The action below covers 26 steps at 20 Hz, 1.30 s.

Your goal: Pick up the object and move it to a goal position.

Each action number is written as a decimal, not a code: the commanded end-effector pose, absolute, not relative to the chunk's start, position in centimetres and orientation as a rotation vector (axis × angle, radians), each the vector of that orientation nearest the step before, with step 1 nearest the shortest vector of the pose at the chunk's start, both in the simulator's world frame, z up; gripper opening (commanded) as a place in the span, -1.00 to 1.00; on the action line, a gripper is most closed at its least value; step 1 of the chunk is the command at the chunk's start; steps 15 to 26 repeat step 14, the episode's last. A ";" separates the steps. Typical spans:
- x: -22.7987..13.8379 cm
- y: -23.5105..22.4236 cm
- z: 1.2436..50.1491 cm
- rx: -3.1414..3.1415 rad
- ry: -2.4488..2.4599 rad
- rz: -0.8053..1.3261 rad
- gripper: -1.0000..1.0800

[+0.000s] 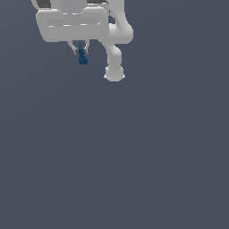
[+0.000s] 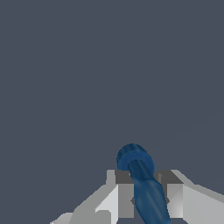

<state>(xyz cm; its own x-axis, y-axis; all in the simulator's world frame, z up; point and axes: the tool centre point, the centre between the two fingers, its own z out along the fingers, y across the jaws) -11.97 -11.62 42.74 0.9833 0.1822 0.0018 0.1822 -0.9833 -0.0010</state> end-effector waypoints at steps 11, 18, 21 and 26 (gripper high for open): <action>-13.2 -13.3 47.4 -3.128 -0.289 0.000 -1.00; -13.1 -13.3 47.4 -3.128 -0.289 0.000 -1.00; -13.1 -13.3 47.4 -3.128 -0.289 0.000 -1.00; -13.1 -13.3 47.4 -3.128 -0.289 0.000 -1.00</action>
